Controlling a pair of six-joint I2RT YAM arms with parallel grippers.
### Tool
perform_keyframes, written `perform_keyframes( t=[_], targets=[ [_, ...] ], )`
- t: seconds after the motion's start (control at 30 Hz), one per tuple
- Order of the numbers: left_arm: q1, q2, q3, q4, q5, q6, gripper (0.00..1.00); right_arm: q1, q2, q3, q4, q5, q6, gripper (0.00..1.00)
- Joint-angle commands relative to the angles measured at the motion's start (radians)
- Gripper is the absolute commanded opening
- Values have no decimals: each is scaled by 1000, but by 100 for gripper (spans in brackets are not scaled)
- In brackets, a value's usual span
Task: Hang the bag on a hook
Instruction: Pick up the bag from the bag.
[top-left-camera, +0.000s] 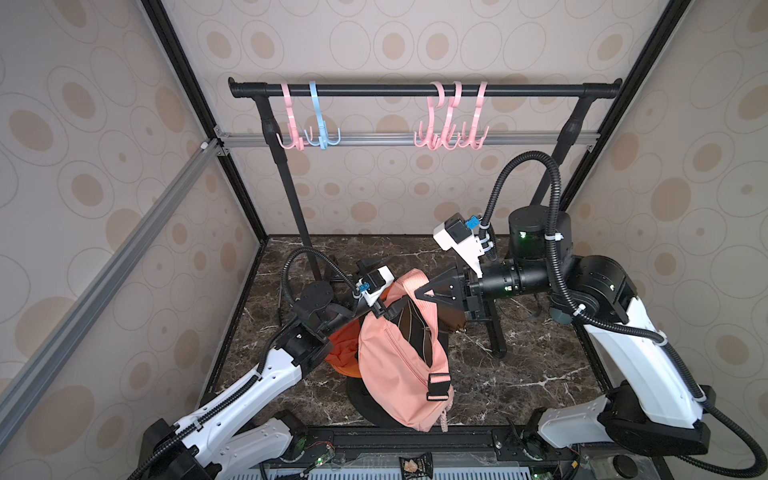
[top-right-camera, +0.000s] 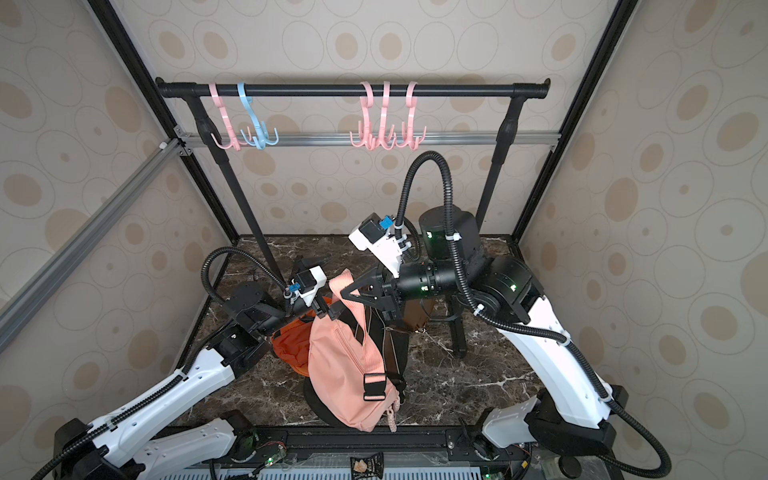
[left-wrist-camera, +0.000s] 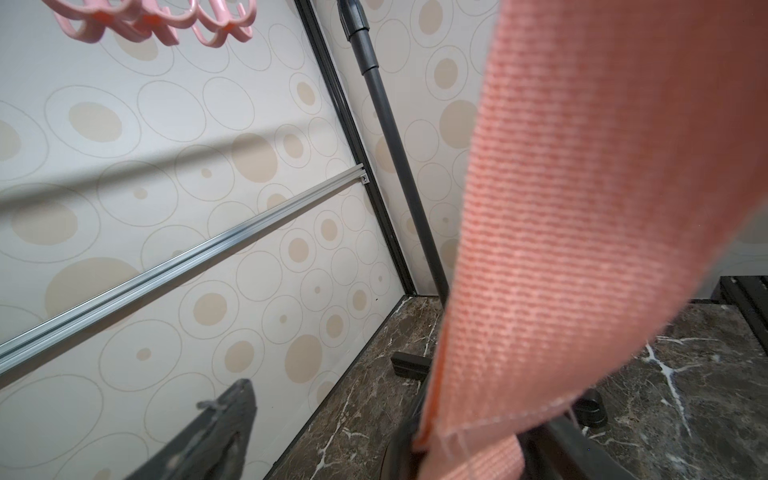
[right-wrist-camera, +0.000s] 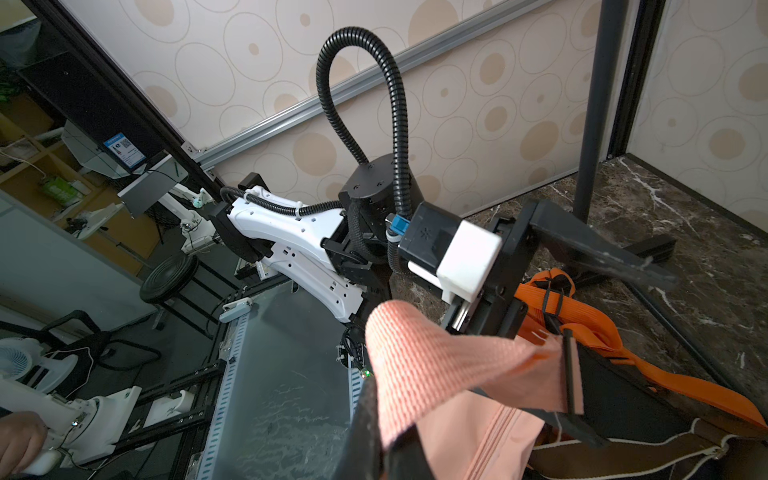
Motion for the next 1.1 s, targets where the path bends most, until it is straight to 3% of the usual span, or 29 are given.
perform_keyframes(
  t=[0.0, 0.07, 0.2, 0.33, 0.47, 0.57, 0.83, 1.07],
  targets=[
    [-4, -9, 46, 44, 7, -5, 67, 9, -29, -4, -3, 18, -28, 0],
    [-4, -20, 55, 38, -15, 4, 36, 8, -50, -12, -3, 68, -32, 0],
    [-4, -33, 97, 12, -56, 24, 1, 7, -85, -15, -8, 309, -19, 0],
    [-4, -30, 181, -67, -132, 40, 0, 5, -124, -17, 28, 541, -21, 0],
    [-4, 9, 290, -127, -283, 3, 0, 4, -143, 4, 104, 640, -46, 0],
    [-5, 54, 384, -142, -359, -8, 0, -2, -88, 110, 90, 689, -85, 0],
    [-3, 239, 677, -179, -475, -66, 0, -177, 119, 534, 39, 620, -67, 0],
    [-5, 374, 869, -255, -481, -114, 0, -357, 146, 576, 151, 580, -6, 0]
  ],
)
